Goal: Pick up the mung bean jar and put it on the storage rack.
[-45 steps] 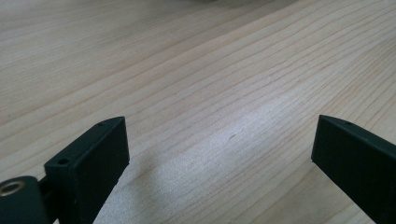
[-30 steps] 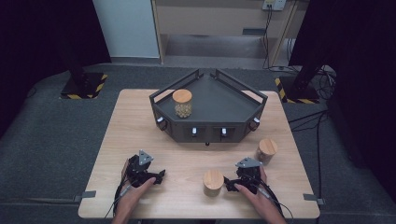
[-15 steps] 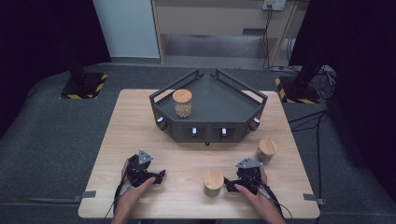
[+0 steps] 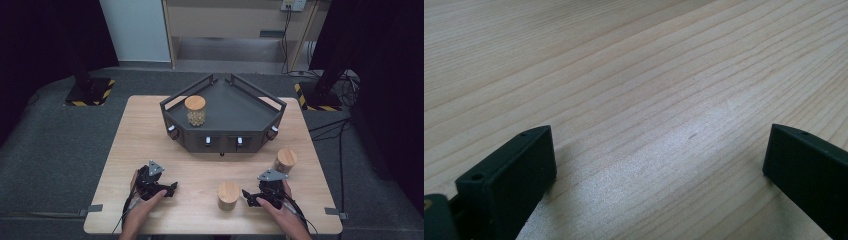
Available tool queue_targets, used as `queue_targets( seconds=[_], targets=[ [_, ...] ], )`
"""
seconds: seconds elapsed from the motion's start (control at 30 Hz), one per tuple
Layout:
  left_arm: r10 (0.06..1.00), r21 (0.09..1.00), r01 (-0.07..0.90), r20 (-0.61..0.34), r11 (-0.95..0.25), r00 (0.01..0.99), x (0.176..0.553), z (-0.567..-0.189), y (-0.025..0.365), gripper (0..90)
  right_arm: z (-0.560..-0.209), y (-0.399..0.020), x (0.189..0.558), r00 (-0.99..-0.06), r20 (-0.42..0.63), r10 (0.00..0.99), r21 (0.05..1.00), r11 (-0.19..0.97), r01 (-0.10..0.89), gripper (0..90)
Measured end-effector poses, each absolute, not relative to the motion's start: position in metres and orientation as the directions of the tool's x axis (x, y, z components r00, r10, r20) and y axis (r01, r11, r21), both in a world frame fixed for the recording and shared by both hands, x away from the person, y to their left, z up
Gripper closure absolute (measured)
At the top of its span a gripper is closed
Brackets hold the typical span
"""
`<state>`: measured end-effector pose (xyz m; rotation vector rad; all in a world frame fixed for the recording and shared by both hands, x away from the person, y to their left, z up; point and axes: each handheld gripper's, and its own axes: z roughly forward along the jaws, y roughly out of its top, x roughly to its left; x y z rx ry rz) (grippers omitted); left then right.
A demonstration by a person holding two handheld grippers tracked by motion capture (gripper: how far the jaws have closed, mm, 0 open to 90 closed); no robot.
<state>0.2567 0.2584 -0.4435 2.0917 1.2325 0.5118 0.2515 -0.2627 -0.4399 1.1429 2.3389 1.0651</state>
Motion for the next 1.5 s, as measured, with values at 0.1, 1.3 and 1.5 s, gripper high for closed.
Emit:
queue_targets(
  seconds=[0.1, 1.3, 1.5],
  targets=[
    [0.876, 0.701, 0.622, 0.006, -0.348, 0.483, 0.257, -0.444, 0.259, 0.0, -0.436, -0.268, 0.246, -0.644, 0.023, 0.765, 0.75, 0.413, 0.517, 2.9],
    [0.872, 0.7, 0.621, 0.006, -0.353, 0.489, 0.258, -0.443, 0.26, 0.0, -0.403, -0.27, 0.223, -0.734, 0.035, 0.678, 0.762, 0.457, 0.459, 2.8],
    [0.871, 0.7, 0.62, 0.006, -0.355, 0.491, 0.259, -0.443, 0.26, 0.0, -0.401, -0.265, 0.221, -0.752, 0.051, 0.657, 0.763, 0.46, 0.453, 2.8]
  ],
)
